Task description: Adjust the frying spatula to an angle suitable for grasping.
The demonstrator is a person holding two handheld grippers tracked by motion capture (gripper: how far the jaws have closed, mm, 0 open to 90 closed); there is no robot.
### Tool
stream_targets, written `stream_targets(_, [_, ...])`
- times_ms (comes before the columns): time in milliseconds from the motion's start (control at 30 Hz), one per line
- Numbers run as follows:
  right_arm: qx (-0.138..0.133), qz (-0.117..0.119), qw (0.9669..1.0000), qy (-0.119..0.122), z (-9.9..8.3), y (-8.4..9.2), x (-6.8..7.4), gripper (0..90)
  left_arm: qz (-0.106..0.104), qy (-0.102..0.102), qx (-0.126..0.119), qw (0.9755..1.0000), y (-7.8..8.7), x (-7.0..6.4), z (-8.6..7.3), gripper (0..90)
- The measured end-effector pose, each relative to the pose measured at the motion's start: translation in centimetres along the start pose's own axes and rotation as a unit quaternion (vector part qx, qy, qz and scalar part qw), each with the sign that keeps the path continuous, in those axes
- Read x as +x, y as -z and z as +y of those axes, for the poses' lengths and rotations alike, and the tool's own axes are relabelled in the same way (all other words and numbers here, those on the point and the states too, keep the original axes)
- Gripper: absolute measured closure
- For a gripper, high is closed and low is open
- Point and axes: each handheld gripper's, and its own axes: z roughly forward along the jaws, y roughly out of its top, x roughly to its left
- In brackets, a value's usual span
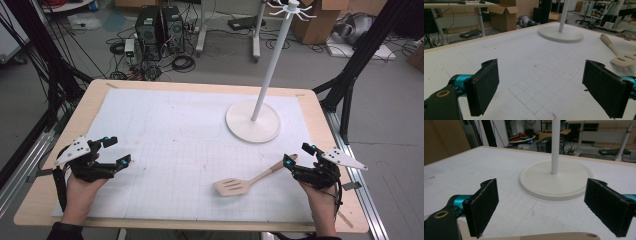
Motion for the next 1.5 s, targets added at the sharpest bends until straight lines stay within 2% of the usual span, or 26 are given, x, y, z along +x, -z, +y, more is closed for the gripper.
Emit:
stream_targets(167, [-0.001, 0.000, 1.0000, -0.005, 0.0, 0.3, -0.1, 11.2, -0.008, -0.003, -0.003, 1.0000, -0.4, -0.6, 0.8, 14.4])
stream_targets(400, [-0.001, 0.000, 1.0000, 0.000, 0.0, 0.3, -0.2, 11.2, -0.022, -0.009, -0.006, 0.9997, -0.9, -1.6, 1.6, 14.4])
stream_targets(767, [-0.005, -0.001, 1.0000, 0.001, 0.2, 0.4, -0.3, 11.2, -0.045, -0.011, 0.006, 0.9989, -2.0, -3.0, 2.8, 14.4])
stream_targets(800, [-0.007, -0.001, 1.0000, -0.001, 0.3, 0.5, -0.4, 11.2, -0.054, -0.011, 0.008, 0.9984, -2.5, -3.6, 3.3, 14.4])
stream_targets(900, [-0.007, -0.001, 1.0000, -0.002, 0.3, 0.6, -0.4, 11.2, -0.064, -0.011, 0.009, 0.9978, -3.4, -4.4, 4.0, 14.4])
stream_targets(1033, [-0.010, -0.001, 1.0000, -0.002, 0.3, 0.6, -0.5, 11.2, -0.079, -0.012, 0.012, 0.9967, -4.5, -5.0, 4.6, 14.3])
stream_targets(1067, [-0.009, 0.002, 1.0000, -0.001, 0.3, 0.6, -0.4, 11.2, -0.090, -0.010, 0.016, 0.9957, -5.4, -5.4, 4.9, 14.4])
stream_targets(1167, [-0.006, 0.002, 1.0000, -0.002, 0.3, 0.6, -0.4, 11.2, -0.106, -0.009, 0.021, 0.9941, -6.7, -6.0, 5.5, 14.3])
stream_targets(1400, [-0.009, 0.002, 0.9999, -0.005, 0.4, 0.7, -0.5, 11.2, -0.123, -0.010, 0.027, 0.9920, -9.1, -7.2, 6.5, 14.4])
stream_targets(1467, [-0.009, 0.002, 1.0000, -0.003, 0.4, 0.7, -0.5, 11.2, -0.133, -0.009, 0.027, 0.9907, -10.3, -7.8, 7.0, 14.6])
stream_targets(1500, [-0.009, 0.002, 1.0000, -0.003, 0.4, 0.7, -0.5, 11.2, -0.133, -0.009, 0.027, 0.9907, -10.3, -7.8, 7.0, 14.7])
